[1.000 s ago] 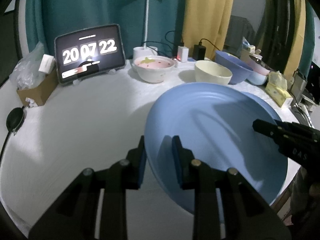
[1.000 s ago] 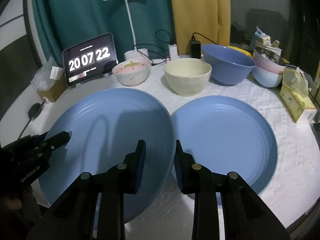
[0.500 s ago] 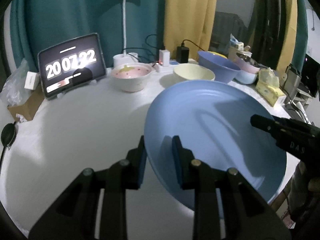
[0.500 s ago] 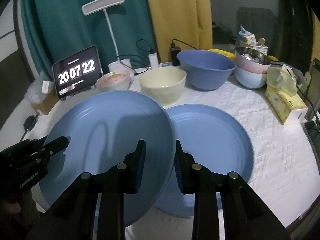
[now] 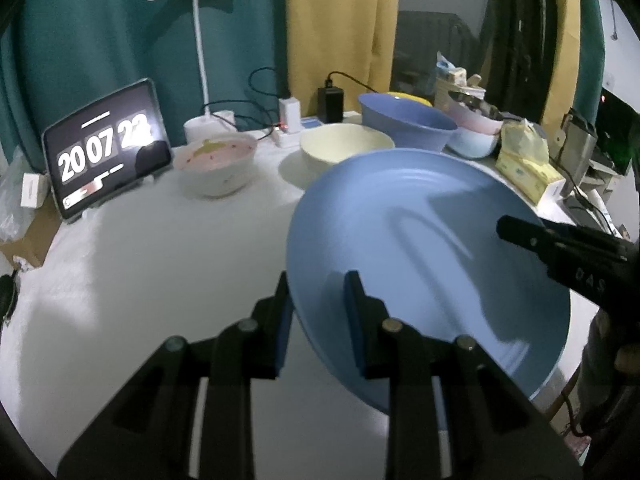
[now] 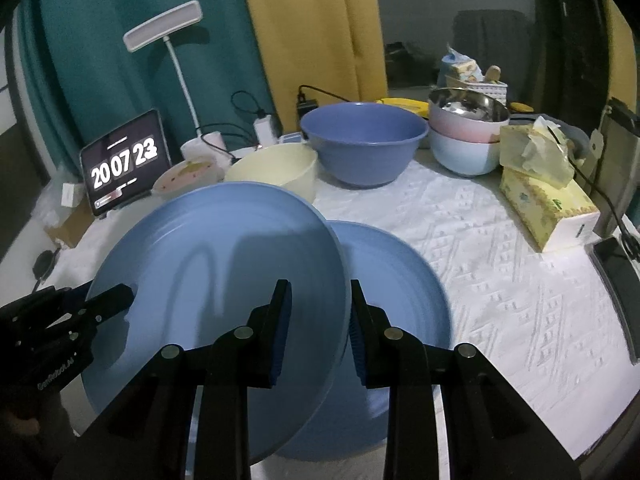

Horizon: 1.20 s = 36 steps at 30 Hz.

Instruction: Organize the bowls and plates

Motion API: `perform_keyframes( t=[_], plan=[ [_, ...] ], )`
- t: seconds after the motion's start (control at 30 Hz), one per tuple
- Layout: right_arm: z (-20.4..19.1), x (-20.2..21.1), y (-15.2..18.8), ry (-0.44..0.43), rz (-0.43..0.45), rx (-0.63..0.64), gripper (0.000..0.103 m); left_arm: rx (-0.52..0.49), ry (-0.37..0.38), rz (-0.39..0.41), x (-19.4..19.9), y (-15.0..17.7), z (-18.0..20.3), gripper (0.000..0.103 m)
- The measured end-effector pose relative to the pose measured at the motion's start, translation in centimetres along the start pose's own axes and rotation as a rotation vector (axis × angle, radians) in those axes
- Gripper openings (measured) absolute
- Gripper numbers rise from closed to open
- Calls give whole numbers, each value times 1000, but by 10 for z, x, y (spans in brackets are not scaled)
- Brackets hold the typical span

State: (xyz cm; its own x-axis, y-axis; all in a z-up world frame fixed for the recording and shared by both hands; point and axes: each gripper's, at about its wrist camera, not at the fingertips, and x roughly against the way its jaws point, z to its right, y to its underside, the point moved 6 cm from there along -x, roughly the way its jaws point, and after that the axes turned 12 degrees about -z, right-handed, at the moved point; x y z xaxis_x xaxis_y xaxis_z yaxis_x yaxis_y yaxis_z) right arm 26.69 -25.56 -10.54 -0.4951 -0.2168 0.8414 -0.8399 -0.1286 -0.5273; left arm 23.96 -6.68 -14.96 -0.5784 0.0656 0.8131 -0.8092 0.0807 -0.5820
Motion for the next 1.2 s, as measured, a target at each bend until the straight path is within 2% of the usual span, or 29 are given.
perform_keyframes(
  t=[0.4, 0.57, 0.83, 1.2],
  plan=[
    [40, -18, -4, 3, -13, -53, 30, -39, 4, -50, -33, -14, 32, 26],
    [50, -25, -4, 7, -25, -58, 30, -37, 12, -97, -50, -14, 39, 28],
    [60, -31, -1, 22, -38, -81, 30, -62, 29, -120, -59, -15, 48, 29],
    [64, -30, 6, 47, -53, -103, 30, -129, 13, -142, -62, -12, 57, 34]
  ],
)
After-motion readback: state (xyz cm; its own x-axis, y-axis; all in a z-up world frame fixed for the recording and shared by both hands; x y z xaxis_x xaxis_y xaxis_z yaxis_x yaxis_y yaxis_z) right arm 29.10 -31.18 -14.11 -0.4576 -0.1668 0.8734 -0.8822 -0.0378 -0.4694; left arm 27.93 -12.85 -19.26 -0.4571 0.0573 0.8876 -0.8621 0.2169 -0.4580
